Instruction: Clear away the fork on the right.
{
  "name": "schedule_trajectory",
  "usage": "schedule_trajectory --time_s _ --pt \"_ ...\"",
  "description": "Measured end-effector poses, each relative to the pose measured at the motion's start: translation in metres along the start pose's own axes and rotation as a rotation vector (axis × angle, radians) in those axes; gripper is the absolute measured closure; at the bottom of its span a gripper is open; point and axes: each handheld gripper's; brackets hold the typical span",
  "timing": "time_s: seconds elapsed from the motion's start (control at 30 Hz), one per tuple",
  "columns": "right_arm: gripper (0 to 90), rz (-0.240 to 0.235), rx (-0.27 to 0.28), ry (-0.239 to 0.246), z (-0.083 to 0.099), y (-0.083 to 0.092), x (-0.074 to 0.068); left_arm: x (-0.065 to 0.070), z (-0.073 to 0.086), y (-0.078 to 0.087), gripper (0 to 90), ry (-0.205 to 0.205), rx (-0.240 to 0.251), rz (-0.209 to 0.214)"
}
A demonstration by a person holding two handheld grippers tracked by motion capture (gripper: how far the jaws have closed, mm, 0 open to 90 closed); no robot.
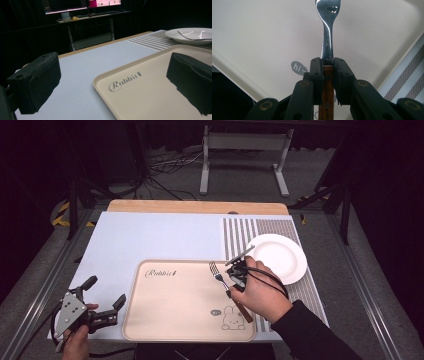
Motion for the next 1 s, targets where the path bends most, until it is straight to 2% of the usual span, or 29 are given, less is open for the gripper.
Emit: schedule_trajectory --time_s 0.4,0.67,1.0 --pt "78.6 0.026 -0.030 -0.077 0.002 -0.015 0.004 0.000 0.000 0.000 0.0 0.000 0.001 -0.001" --pt "78.5 0.029 -0.053 -0.090 0.002 -0.026 0.002 0.000 0.000 0.000 0.0 0.000 0.001 -0.001" --pt "78.4 0.030 -0.091 -0.105 0.006 -0.042 0.008 0.000 0.000 0.000 0.0 -0.003 -0.003 -0.001"
Point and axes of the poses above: each handheld gripper's, and its own axes: y roughly backward along the jaws, z roughly out of its underside, x roughly to its right, and after that the axes turned 11 degrees about y, right-handed
